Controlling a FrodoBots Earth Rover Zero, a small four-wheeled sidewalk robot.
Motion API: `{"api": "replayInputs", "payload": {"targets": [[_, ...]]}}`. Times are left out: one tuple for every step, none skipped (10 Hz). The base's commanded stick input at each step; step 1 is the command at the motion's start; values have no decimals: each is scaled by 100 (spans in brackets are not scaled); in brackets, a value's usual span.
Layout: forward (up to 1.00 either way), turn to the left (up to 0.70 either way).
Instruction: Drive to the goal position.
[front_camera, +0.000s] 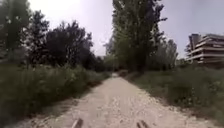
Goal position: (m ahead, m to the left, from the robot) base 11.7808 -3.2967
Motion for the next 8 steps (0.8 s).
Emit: {"api": "replayInputs", "payload": {"targets": [[85,0],[85,0],[85,0],[85,0],[85,-4],[85,-28],[85,-4],[85,0]]}}
